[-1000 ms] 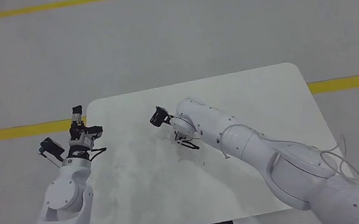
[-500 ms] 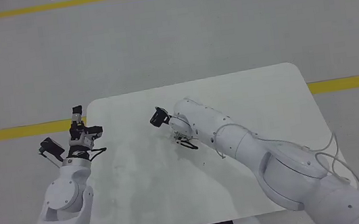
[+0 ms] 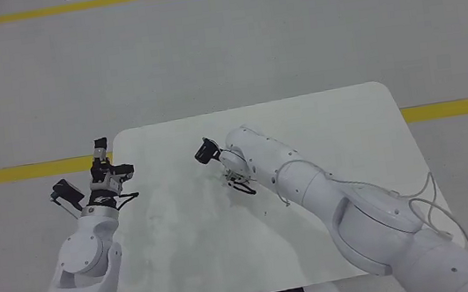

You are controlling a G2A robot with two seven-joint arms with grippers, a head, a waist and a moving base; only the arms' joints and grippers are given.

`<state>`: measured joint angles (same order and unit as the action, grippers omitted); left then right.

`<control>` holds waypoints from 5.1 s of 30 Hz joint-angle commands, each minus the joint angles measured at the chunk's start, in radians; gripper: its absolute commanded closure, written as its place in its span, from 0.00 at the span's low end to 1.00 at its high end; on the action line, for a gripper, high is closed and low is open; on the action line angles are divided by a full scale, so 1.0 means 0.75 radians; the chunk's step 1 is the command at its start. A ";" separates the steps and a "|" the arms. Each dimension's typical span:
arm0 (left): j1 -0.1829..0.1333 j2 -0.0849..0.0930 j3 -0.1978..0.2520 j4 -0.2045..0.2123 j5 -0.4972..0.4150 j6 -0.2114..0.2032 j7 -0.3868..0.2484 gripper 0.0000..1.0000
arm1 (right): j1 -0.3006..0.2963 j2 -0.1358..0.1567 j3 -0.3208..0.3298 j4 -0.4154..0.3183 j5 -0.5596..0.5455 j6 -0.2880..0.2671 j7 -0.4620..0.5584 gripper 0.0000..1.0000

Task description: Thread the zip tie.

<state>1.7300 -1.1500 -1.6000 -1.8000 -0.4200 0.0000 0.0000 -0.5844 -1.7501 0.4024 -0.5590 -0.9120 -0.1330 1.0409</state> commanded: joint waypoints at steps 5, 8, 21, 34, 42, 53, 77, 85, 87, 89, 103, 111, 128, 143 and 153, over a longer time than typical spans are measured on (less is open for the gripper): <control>0.000 0.000 0.000 0.000 0.000 0.000 0.000 0.00 | -0.005 -0.008 0.021 0.023 0.011 0.012 -0.005 0.91; 0.000 0.000 0.000 0.000 0.000 0.000 0.000 0.00 | -0.008 -0.014 0.025 0.031 0.007 0.016 -0.003 1.00; 0.000 0.000 0.000 0.000 0.000 0.000 0.000 0.00 | 0.006 -0.004 0.091 0.012 0.015 0.030 0.007 1.00; 0.000 0.000 0.000 0.000 0.000 0.000 0.000 0.00 | -0.053 0.095 0.237 -0.154 0.021 0.023 0.035 1.00; 0.000 0.000 0.000 0.000 0.000 0.000 0.000 0.00 | -0.140 0.177 0.348 -0.349 -0.021 0.024 0.039 1.00; 0.000 0.000 0.000 0.000 0.000 0.000 0.000 0.00 | -0.257 0.245 0.448 -0.594 -0.098 0.052 0.068 1.00; 0.000 0.000 0.000 0.000 0.000 0.000 0.000 0.00 | -0.245 0.206 0.421 -0.499 -0.057 0.114 -0.015 0.95; 0.000 0.000 0.000 0.000 0.000 0.000 0.000 0.00 | -0.226 0.187 0.403 -0.441 -0.046 0.100 -0.034 0.87; 0.000 0.000 0.000 0.000 0.000 0.000 0.000 0.00 | -0.221 0.184 0.400 -0.431 -0.046 0.099 -0.037 0.89; 0.000 0.000 0.000 0.000 0.000 0.000 0.000 0.00 | -0.216 0.180 0.397 -0.421 -0.048 0.099 -0.041 0.89; 0.000 0.000 0.000 0.000 0.000 0.000 0.000 0.00 | -0.220 0.179 0.405 -0.423 -0.066 0.092 0.002 0.89; 0.000 0.000 0.000 0.000 0.000 0.000 0.000 0.00 | -0.236 0.182 0.416 -0.431 -0.065 0.090 0.021 0.90; 0.000 0.000 0.000 0.000 0.000 0.000 0.000 0.00 | -0.224 0.162 0.410 -0.356 -0.040 0.098 0.008 1.00; 0.000 0.000 0.000 0.000 0.000 0.000 0.000 0.00 | -0.214 0.165 0.433 -0.359 -0.056 0.105 0.014 1.00; 0.000 0.000 0.000 0.000 0.000 0.000 0.000 0.00 | -0.250 0.197 0.492 -0.453 -0.070 0.093 0.036 1.00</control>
<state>1.7300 -1.1500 -1.6000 -1.8000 -0.4200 0.0000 0.0000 -0.7688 -1.6053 0.7656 -0.8911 -0.9663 -0.0611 1.0671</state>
